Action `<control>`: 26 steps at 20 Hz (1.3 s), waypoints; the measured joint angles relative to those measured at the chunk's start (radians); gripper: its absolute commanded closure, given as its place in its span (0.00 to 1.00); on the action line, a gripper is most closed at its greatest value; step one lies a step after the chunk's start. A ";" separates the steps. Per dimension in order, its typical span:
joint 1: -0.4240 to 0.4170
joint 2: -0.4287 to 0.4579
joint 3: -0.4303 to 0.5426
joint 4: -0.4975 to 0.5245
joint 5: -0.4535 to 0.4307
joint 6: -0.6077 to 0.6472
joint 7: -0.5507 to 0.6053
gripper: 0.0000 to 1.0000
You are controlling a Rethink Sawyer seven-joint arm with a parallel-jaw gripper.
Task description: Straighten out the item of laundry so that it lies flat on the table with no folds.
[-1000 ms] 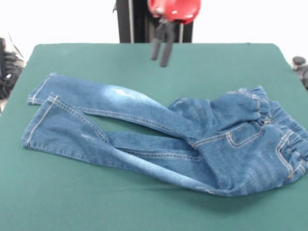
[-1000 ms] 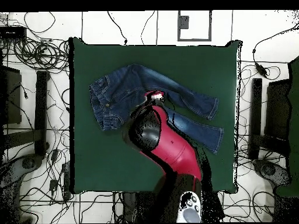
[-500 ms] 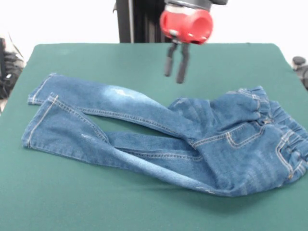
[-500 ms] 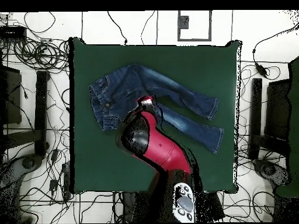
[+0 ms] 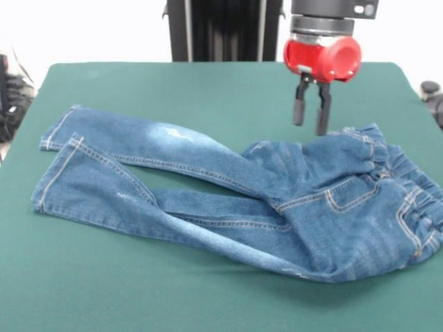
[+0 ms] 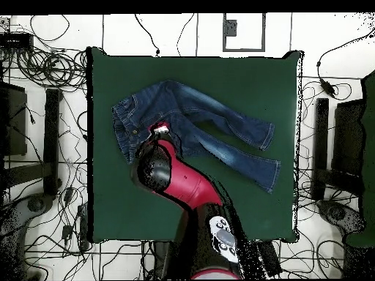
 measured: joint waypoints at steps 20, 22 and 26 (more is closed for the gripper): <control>-0.063 0.124 0.130 0.019 -0.045 -0.058 0.000 0.00; -0.064 0.136 0.139 0.021 -0.047 -0.069 0.000 0.00; -0.067 0.159 0.154 0.023 -0.051 -0.092 0.000 0.00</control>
